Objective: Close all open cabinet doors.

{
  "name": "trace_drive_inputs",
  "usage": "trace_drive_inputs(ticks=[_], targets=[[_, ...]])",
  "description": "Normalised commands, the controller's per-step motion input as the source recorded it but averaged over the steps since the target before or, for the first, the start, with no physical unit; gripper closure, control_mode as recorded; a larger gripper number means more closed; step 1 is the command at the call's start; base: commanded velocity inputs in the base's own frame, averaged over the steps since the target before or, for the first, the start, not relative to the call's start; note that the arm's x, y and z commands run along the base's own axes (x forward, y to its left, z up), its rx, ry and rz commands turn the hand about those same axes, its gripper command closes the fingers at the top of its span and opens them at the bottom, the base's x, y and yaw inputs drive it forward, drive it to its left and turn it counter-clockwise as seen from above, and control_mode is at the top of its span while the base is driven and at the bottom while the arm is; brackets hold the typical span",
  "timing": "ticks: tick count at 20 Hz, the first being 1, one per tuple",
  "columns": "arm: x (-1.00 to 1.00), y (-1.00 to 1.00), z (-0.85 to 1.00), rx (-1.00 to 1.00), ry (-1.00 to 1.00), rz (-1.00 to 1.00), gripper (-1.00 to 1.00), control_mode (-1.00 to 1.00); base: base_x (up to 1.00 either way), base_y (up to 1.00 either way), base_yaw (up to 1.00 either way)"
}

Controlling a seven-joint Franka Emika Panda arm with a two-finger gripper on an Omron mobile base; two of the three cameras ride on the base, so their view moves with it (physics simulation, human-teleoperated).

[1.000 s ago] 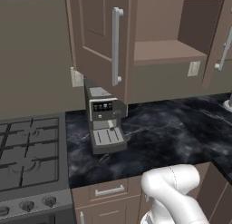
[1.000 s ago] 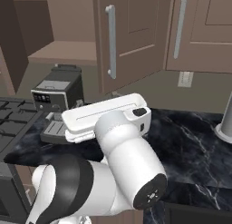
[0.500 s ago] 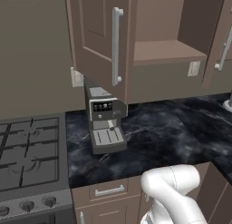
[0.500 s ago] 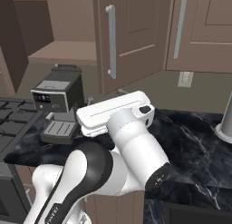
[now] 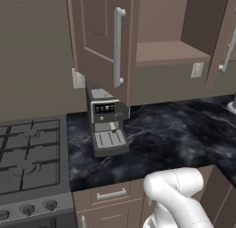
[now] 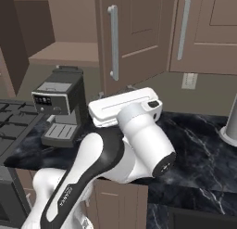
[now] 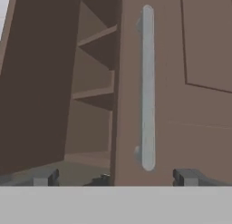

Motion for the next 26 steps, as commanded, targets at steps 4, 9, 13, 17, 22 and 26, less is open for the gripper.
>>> trace_drive_inputs(ticks=[4, 9, 13, 17, 22, 26], targets=[[0.33, -0.31, 0.00, 0.03, 0.04, 0.00, -1.00, -1.00, 0.00, 0.00, 0.00], [0.38, -0.14, -0.07, 0.01, 0.06, 0.00, -1.00, -1.00, 0.00, 0.00, 0.00], [0.38, 0.00, -0.24, 0.00, 0.04, 0.00, -1.00, -1.00, 0.00, 0.00, 0.00], [0.36, 0.00, -0.31, 0.00, 0.00, 0.00, -1.00, -1.00, 0.00, 0.00, 0.00], [0.38, 0.03, -0.03, 0.00, 0.00, 0.00, -1.00, -1.00, 0.00, 0.00, 0.00], [0.30, 0.04, 0.00, 0.00, 0.00, 0.00, -1.00, -1.00, 0.00, 0.00, 0.00]])
